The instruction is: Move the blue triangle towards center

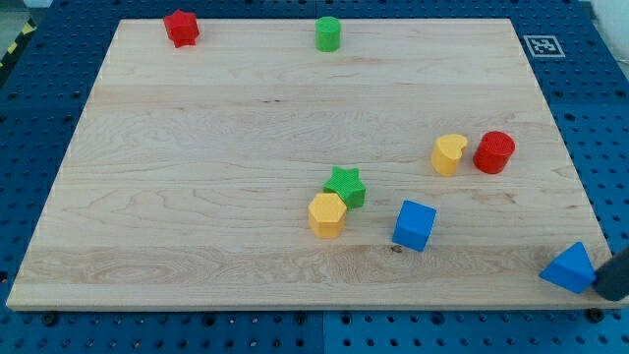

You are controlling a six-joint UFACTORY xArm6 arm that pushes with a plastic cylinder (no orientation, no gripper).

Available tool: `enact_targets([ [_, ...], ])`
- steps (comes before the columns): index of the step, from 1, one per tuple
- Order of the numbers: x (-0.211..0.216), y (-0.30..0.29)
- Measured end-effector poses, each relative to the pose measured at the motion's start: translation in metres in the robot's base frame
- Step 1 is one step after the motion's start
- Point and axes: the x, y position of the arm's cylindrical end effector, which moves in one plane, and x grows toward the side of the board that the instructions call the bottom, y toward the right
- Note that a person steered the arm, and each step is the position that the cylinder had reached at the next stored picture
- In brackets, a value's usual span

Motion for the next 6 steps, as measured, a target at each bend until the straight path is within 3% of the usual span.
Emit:
enact_targets([
  [4,0.0,-0.056],
  [6,-0.025,-0.056],
])
